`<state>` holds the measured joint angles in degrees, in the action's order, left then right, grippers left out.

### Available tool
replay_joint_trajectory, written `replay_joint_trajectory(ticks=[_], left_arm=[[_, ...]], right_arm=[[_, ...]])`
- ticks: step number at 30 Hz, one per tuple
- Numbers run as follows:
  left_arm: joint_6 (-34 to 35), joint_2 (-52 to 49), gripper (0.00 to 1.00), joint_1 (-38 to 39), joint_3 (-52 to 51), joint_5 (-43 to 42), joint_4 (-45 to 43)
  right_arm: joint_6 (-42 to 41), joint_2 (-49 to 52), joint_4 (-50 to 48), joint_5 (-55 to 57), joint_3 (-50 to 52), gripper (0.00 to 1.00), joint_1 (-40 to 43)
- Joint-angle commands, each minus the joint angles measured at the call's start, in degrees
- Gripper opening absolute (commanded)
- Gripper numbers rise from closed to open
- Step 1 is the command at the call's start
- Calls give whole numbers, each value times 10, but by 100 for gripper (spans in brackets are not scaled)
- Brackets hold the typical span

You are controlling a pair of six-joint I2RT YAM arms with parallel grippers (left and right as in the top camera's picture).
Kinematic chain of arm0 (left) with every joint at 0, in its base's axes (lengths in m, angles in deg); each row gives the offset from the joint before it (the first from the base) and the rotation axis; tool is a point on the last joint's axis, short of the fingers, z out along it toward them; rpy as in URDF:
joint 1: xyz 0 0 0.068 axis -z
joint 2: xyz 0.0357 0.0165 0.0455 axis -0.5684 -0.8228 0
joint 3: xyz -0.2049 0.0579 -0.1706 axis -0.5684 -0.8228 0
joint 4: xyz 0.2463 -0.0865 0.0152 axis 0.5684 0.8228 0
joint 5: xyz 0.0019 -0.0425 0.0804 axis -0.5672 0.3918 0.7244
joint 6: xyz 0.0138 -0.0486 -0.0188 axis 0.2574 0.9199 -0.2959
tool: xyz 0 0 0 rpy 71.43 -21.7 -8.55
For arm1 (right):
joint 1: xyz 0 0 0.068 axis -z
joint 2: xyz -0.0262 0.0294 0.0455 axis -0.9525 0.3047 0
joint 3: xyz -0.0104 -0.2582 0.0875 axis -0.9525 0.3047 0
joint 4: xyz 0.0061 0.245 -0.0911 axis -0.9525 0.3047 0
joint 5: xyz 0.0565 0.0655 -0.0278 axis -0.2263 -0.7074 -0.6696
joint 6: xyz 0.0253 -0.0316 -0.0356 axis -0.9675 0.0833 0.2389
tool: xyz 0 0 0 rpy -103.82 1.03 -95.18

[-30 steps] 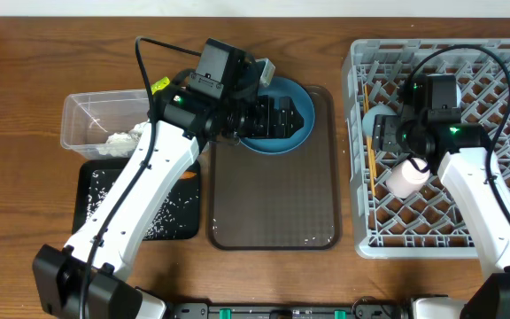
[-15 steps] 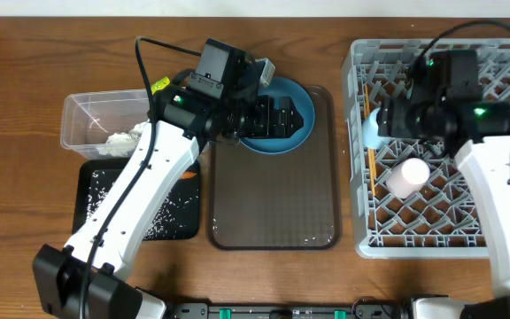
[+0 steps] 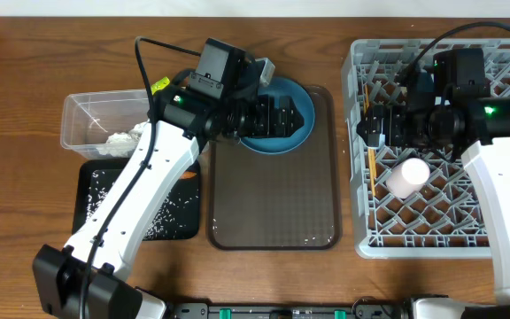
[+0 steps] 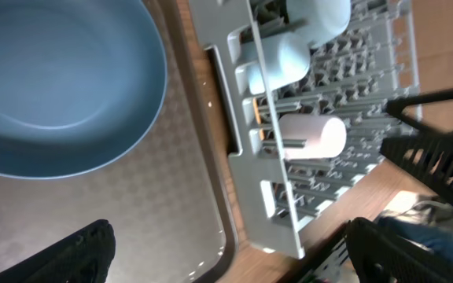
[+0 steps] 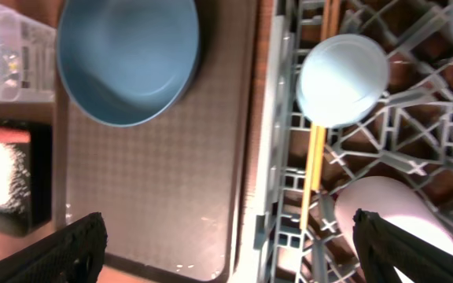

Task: Sort waste into correct bins and load items into the dishwasher rack
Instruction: 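Open the right gripper and raise it above the rack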

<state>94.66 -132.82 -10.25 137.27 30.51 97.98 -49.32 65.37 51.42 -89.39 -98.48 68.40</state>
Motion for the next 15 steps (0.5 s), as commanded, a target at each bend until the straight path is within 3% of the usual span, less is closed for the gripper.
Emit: replay_joint_trajectory(ticks=[1,6,15], left_arm=[[84,-3,96,-2,-3,-3,-11],[92,-3,96,-2,-3,28,-19],[88,10,96,-106,-1,226,-6]], right_arm=[[0,-5,8,-36,-7,99,-3],[0,-5,22,-35,-7,99,-3],[17,-5,19,-61,-7,99,-56]])
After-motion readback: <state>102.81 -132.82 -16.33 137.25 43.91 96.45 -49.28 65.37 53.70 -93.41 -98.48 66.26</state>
